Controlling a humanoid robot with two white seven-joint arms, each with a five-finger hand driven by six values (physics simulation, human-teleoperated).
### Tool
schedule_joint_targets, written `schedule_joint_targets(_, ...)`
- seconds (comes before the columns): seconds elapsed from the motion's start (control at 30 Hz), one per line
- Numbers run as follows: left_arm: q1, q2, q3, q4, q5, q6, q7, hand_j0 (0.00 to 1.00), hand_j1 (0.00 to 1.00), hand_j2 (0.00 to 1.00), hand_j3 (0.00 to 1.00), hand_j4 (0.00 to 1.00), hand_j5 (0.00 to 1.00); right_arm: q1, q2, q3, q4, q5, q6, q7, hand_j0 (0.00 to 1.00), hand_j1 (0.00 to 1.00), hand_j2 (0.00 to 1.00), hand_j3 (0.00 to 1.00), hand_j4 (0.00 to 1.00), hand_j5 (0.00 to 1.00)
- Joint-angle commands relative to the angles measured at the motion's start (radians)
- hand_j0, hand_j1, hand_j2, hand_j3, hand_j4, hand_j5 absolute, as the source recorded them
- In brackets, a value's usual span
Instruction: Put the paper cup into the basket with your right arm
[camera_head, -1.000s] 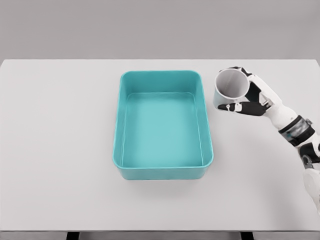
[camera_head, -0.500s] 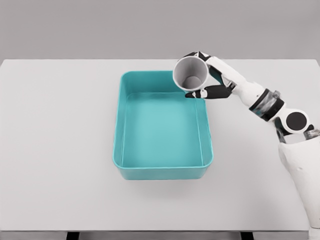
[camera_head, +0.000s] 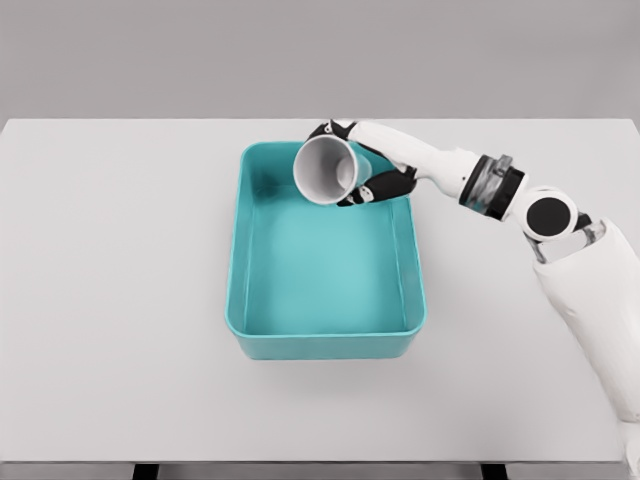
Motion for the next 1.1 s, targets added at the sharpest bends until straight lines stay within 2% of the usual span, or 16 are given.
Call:
schedule_joint_targets(0.0, 0.0, 0.0, 0.0, 0.0, 0.0, 0.0, 0.0, 1.0, 1.0, 1.0, 1.0, 1.0, 1.0, 0.0, -0.021, 0.049, -0.001, 0.021, 0.012, 0.0, 0.49, 0.49, 0.49, 0.49, 0.49, 0.49)
schedule_joint_targets(0.2, 0.0, 0.0, 0.0, 0.0, 0.0, 0.0, 0.0, 1.0, 1.0, 1.0, 1.0, 1.0, 1.0, -0.064, -0.073, 0.162, -0.018, 0.037, 0.065, 0.0, 0.49, 0.49, 0.49, 0.49, 0.49, 0.49)
schedule_joint_targets(0.3, 0.0, 0.0, 0.0, 0.0, 0.0, 0.0, 0.0, 1.0, 1.0, 1.0, 1.0, 1.0, 1.0, -0.097, -0.071, 0.227, -0.019, 0.086, 0.111, 0.0, 0.49, 0.49, 0.49, 0.49, 0.49, 0.49)
schedule_joint_targets(0.4, 0.0, 0.0, 0.0, 0.002, 0.0, 0.0, 0.0, 1.0, 1.0, 1.0, 1.0, 1.0, 1.0, -0.132, -0.071, 0.28, -0.019, 0.09, 0.134, 0.0, 0.49, 0.49, 0.49, 0.49, 0.49, 0.49)
schedule_joint_targets(0.67, 0.0, 0.0, 0.0, 0.0, 0.0, 0.0, 0.0, 1.0, 1.0, 1.0, 1.0, 1.0, 1.0, -0.179, -0.078, 0.363, -0.019, 0.167, 0.148, 0.0, 0.49, 0.49, 0.49, 0.49, 0.49, 0.49)
schedule_joint_targets(0.7, 0.0, 0.0, 0.0, 0.0, 0.0, 0.0, 0.0, 1.0, 1.0, 1.0, 1.0, 1.0, 1.0, -0.183, -0.078, 0.371, -0.021, 0.207, 0.15, 0.0, 0.51, 0.51, 0.51, 0.51, 0.51, 0.51)
schedule_joint_targets(0.73, 0.0, 0.0, 0.0, 0.0, 0.0, 0.0, 0.0, 1.0, 1.0, 1.0, 1.0, 1.0, 1.0, -0.183, -0.076, 0.371, -0.021, 0.239, 0.15, 0.0, 0.58, 0.58, 0.58, 0.58, 0.58, 0.58)
schedule_joint_targets(0.83, 0.0, 0.0, 0.0, 0.0, 0.0, 0.0, 0.0, 1.0, 1.0, 1.0, 1.0, 1.0, 1.0, -0.183, -0.078, 0.372, -0.038, 0.242, 0.148, 0.0, 0.82, 0.82, 0.82, 0.82, 0.82, 0.82)
schedule_joint_targets(1.07, 0.0, 0.0, 0.0, 0.0, 0.0, 0.0, 0.0, 1.0, 1.0, 1.0, 1.0, 1.0, 1.0, -0.186, -0.079, 0.369, -0.056, 0.244, 0.171, 0.0, 0.95, 0.95, 0.95, 0.95, 0.95, 0.95)
